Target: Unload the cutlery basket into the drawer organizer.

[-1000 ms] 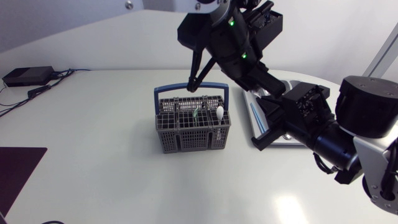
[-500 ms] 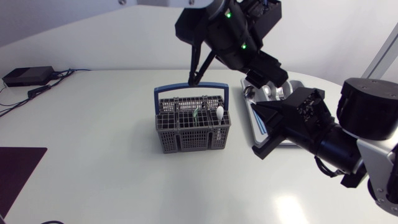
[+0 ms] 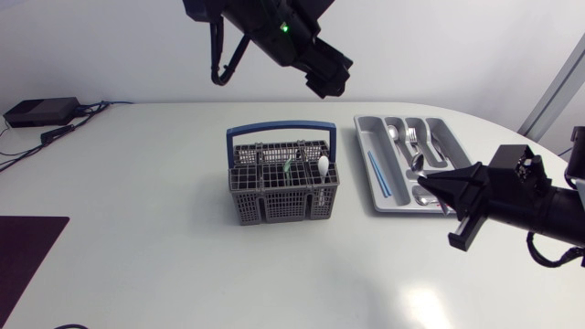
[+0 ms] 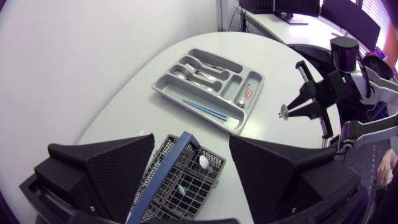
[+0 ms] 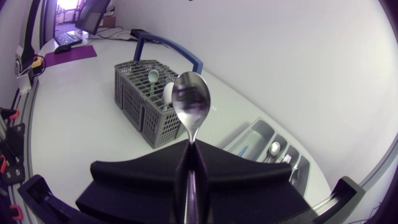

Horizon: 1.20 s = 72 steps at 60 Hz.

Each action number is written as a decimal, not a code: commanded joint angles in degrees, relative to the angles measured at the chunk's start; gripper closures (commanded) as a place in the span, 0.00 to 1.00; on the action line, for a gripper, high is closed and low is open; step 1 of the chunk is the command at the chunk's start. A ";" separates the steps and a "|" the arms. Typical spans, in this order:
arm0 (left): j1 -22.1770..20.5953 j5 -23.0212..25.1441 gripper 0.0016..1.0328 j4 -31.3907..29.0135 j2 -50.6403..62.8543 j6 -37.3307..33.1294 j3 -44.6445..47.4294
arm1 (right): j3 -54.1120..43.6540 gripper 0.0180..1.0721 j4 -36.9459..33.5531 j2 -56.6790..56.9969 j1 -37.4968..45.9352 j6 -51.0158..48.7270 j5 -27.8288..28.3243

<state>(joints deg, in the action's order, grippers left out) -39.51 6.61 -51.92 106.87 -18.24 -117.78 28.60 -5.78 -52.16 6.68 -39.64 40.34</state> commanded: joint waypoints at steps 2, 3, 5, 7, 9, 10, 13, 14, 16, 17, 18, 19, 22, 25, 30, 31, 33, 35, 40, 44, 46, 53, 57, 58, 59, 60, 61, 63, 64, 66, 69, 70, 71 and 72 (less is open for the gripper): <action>0.48 2.62 0.16 -1.25 0.80 -4.52 2.55 | 4.27 0.93 -4.41 -5.32 4.57 -10.20 4.31; 0.40 2.62 0.16 -1.25 0.80 -4.52 2.99 | 4.97 0.93 -5.73 -6.29 5.10 -12.13 4.75; 0.40 2.70 0.18 -1.25 0.80 -4.52 3.61 | 6.38 0.93 -8.11 -8.22 5.98 -15.47 5.54; 0.22 2.88 0.20 -1.25 0.80 -4.61 4.22 | 7.61 0.93 -9.95 -9.98 6.77 -18.19 5.98; 0.13 3.23 0.20 -0.81 0.80 -4.52 5.10 | 8.84 0.94 -11.88 -11.73 7.65 -21.36 6.42; 0.04 3.32 0.20 -0.64 0.80 -4.52 5.63 | 9.46 0.94 -12.50 -12.70 8.09 -22.94 6.60; -0.22 3.58 0.20 0.24 0.80 -4.17 7.03 | 11.48 0.94 -14.61 -15.87 9.41 -26.63 7.04; -0.22 3.67 0.20 0.33 0.88 -4.17 7.39 | 12.09 0.94 -15.40 -16.92 9.85 -27.77 7.21; -0.31 4.11 0.22 0.86 0.88 -4.08 8.35 | 13.85 0.94 -17.77 -19.21 10.99 -31.11 7.65; -0.31 4.37 0.23 1.30 0.88 -3.91 8.88 | 14.82 0.94 -19.00 -20.61 11.52 -32.96 7.74; -0.31 4.64 0.24 1.56 0.88 -3.82 9.41 | 15.52 0.94 -20.06 -21.58 11.87 -34.54 7.74; -0.40 4.90 0.25 2.00 0.88 -3.73 10.02 | 16.22 0.94 -21.03 -22.55 12.22 -35.95 7.74; -0.48 5.17 0.26 2.88 0.88 -3.38 11.43 | 18.33 0.94 -23.40 -25.71 13.36 -39.99 7.74; -0.48 5.17 0.26 4.28 0.88 -2.68 12.83 | 20.00 0.94 -25.60 -28.17 14.68 -43.86 7.74; -0.31 5.61 0.26 6.22 0.80 -1.98 14.94 | 22.73 0.95 -29.29 -32.21 16.17 -50.63 7.12; -0.22 5.61 0.26 6.66 0.88 -1.54 15.38 | 23.43 0.95 -30.17 -33.18 16.35 -51.94 6.86; -0.13 5.69 0.26 7.45 0.88 -1.18 16.17 | 24.75 0.95 -31.92 -35.03 16.70 -54.67 6.33; -0.04 5.78 0.26 8.15 0.88 -0.74 16.70 | 25.80 0.95 -32.98 -36.61 17.05 -57.31 5.72; 0.13 5.87 0.26 10.00 0.88 0.13 18.55 | 28.44 0.95 -33.77 -40.21 17.93 -61.88 3.61; 0.40 6.04 0.26 11.23 0.88 0.75 19.78 | 30.99 0.95 -35.18 -42.76 18.37 -65.04 2.03; 0.66 6.04 0.26 11.67 0.88 0.84 20.22 | 31.87 0.95 -35.53 -43.82 18.46 -66.53 1.24; 1.27 6.31 0.26 13.16 0.88 1.98 21.71 | 34.77 0.95 -35.18 -47.42 18.28 -69.00 -2.46; 1.19 6.22 0.26 13.60 0.88 2.16 22.77 | 35.74 0.95 -33.59 -49.35 17.76 -69.52 -4.83; 1.19 6.22 0.26 13.69 0.80 2.24 22.94 | 35.91 0.95 -33.07 -49.79 17.67 -69.61 -5.18; 1.19 6.04 0.26 13.78 0.71 2.33 23.21 | 36.09 0.95 -32.63 -50.23 17.49 -69.61 -5.62; 1.27 5.69 0.26 13.95 0.44 2.33 23.65 | 36.18 0.95 -32.28 -50.49 17.40 -69.70 -6.06; 1.19 5.17 0.26 14.22 0.27 2.33 24.00 | 36.26 0.95 -31.84 -50.93 17.23 -70.14 -6.50; 1.01 3.32 0.26 15.18 -0.70 2.33 25.32 | 36.26 0.95 -30.96 -51.64 17.05 -70.75 -7.55; 0.92 2.44 0.26 15.89 -1.40 2.33 26.28 | 36.26 0.95 -30.52 -52.08 16.88 -70.84 -8.08; 0.75 1.39 0.26 16.85 -2.19 2.33 27.51 | 36.09 0.95 -29.46 -52.78 16.61 -70.93 -9.05; 0.22 -1.60 0.26 18.43 -4.04 2.24 29.97 | 35.30 0.95 -26.74 -53.83 16.26 -71.37 -10.63; 0.04 -2.48 0.26 18.79 -4.48 2.16 30.59 | 35.03 0.95 -25.95 -54.27 16.17 -71.54 -11.07; -0.13 -3.71 0.26 19.40 -5.18 2.07 31.56 | 34.95 0.95 -25.33 -54.71 16.09 -71.81 -11.51; -0.31 -4.41 0.26 19.75 -5.62 2.07 32.08 | 34.86 0.95 -24.80 -55.15 16.00 -71.98 -12.04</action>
<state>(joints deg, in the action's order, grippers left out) -38.98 4.75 -33.65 105.10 -17.56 -89.27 64.18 -32.42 -104.68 23.44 -108.53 29.76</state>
